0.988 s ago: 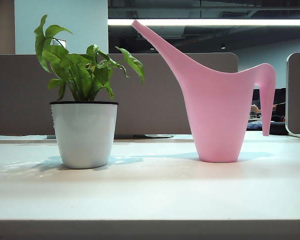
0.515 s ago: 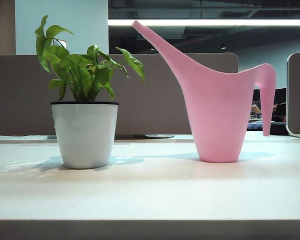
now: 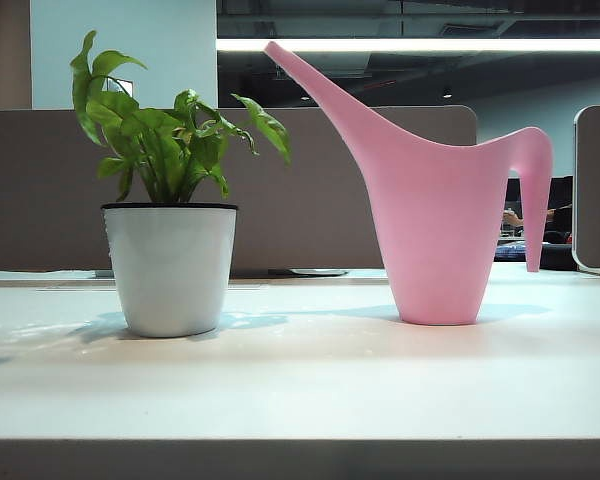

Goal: Pick up the watering can from the table, water the potted plant, and put the can back.

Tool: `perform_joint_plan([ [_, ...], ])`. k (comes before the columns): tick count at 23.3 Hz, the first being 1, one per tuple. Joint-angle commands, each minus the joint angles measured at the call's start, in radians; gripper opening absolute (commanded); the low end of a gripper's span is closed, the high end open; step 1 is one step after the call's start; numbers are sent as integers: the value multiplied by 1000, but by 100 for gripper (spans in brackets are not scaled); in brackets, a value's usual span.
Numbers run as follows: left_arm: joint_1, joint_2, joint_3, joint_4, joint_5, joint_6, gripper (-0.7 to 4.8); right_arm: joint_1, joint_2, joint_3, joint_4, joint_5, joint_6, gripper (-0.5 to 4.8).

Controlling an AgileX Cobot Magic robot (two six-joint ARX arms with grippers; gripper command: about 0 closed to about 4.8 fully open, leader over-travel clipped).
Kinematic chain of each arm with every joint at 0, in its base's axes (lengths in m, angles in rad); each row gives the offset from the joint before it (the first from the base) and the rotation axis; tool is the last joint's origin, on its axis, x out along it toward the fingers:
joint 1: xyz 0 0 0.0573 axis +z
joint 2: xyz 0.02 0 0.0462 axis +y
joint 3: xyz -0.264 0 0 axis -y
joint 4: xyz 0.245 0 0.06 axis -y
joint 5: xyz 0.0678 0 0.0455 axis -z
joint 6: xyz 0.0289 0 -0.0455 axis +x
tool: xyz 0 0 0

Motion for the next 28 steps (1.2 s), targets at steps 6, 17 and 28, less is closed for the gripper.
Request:
perform_joint_plan([
  [6,-43,2,118,-212,-64,18,-5,2,99,18,-71,-7,-75,26],
  [17,-107,76,119,-244,-176,222,-5,0,267,17,61,-47,-76,225],
  [28,-107,76,119,-239,-177,227,-5,-203,437,-124,408,-368,-127,376],
])
